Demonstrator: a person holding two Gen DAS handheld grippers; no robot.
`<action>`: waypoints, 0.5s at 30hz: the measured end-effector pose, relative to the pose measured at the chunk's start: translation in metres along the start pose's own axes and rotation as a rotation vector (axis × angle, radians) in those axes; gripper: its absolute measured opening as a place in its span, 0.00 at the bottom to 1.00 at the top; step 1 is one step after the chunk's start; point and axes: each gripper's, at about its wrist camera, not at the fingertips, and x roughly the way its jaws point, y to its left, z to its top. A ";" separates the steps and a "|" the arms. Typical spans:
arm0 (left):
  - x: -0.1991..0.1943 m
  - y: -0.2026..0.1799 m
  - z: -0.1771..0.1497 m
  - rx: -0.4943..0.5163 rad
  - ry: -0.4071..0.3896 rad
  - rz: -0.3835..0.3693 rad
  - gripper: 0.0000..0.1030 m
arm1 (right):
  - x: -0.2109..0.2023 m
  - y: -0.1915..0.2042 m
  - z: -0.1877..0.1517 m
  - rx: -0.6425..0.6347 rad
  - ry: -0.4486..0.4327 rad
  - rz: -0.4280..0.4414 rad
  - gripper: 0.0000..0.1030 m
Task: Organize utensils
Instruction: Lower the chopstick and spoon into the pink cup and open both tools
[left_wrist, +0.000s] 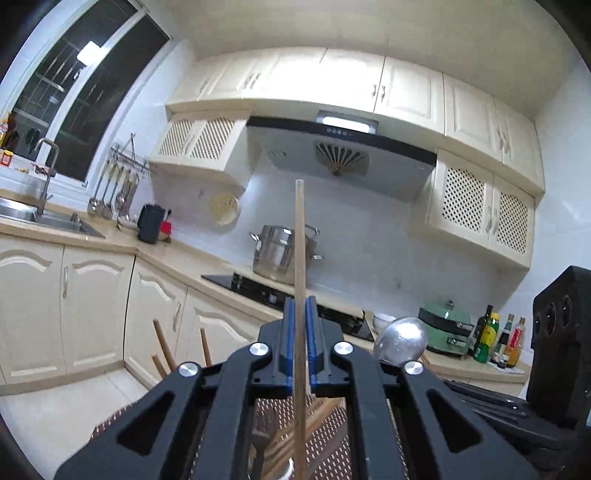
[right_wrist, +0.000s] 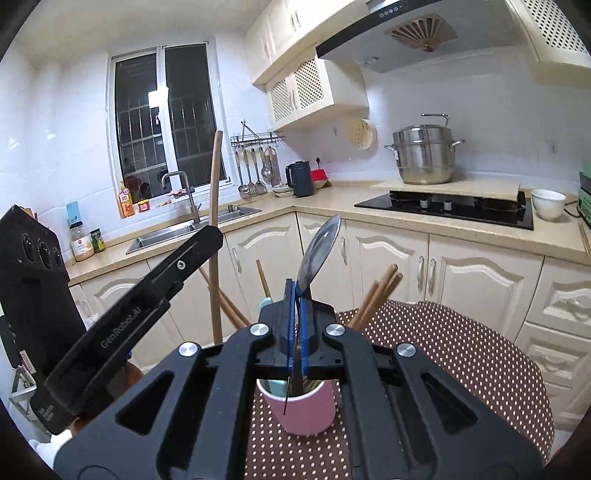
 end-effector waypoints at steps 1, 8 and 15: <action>0.001 0.000 0.000 0.002 -0.014 0.006 0.06 | 0.002 0.001 0.001 -0.008 -0.004 -0.003 0.03; 0.019 -0.003 -0.004 0.060 -0.112 0.072 0.06 | 0.015 -0.001 0.004 -0.030 -0.016 -0.001 0.03; 0.037 -0.002 -0.017 0.087 -0.133 0.119 0.06 | 0.023 -0.008 0.003 -0.035 -0.008 0.002 0.03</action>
